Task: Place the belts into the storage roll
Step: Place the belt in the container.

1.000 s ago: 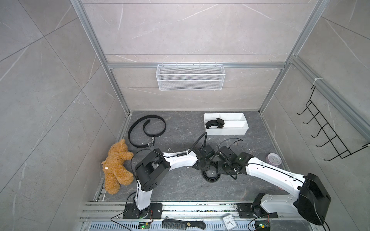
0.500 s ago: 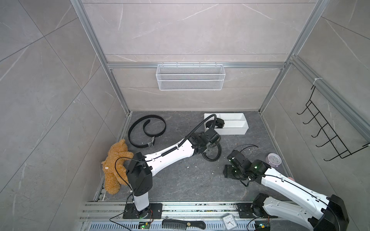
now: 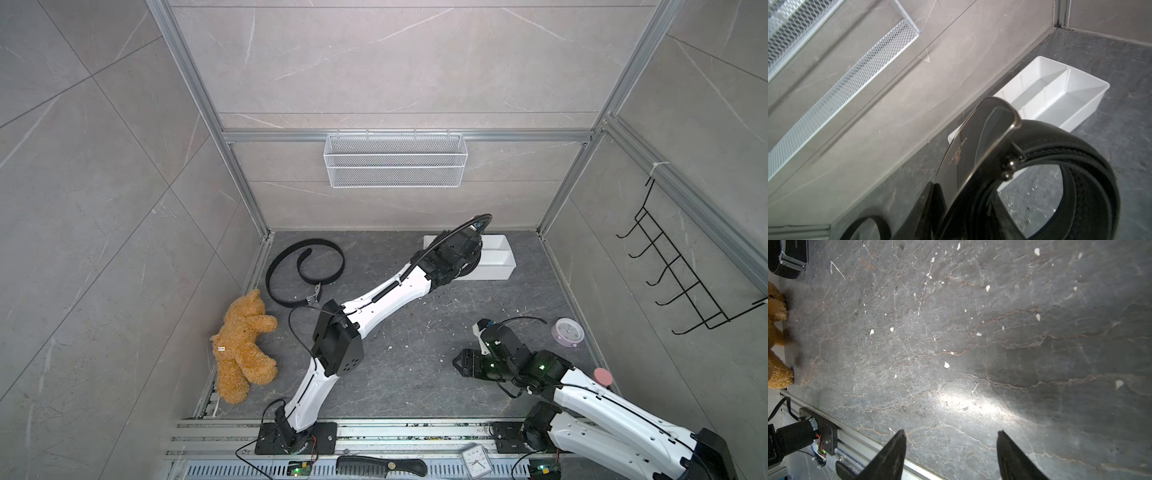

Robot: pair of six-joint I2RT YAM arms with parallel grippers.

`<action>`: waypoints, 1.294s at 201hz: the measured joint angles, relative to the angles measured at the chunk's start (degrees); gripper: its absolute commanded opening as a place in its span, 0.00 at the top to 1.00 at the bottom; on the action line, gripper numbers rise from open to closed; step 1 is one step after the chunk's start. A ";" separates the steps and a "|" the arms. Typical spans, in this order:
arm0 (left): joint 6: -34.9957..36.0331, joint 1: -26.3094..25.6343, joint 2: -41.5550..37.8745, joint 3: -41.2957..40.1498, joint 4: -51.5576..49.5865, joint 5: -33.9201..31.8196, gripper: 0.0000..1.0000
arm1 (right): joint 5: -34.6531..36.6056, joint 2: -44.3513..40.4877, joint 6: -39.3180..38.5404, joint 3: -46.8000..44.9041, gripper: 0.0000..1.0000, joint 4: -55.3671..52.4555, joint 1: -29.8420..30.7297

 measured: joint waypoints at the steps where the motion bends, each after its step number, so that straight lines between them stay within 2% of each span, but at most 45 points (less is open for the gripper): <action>1: 0.17 0.02 0.22 0.24 0.15 -0.02 1.00 | -0.04 0.00 0.00 0.00 0.30 0.00 0.00; 45: 10.78 3.78 8.33 8.13 10.16 -0.11 1.00 | -0.81 -0.55 -0.42 0.00 0.30 0.15 0.00; 87: 17.18 6.73 9.86 7.63 22.36 1.18 1.00 | -0.87 -1.99 -0.17 0.20 0.29 -0.07 0.00; 137: 17.51 10.25 16.59 11.21 29.88 7.93 1.00 | -0.85 1.14 -1.33 5.75 0.29 -1.77 0.00; 210: 17.53 13.99 21.16 4.96 33.40 14.23 1.00 | -0.79 0.72 -2.14 7.72 0.29 -2.82 0.00; 260: 17.64 15.52 22.01 2.47 38.23 19.91 1.00 | -1.14 0.74 -0.98 4.57 0.29 -1.31 -0.11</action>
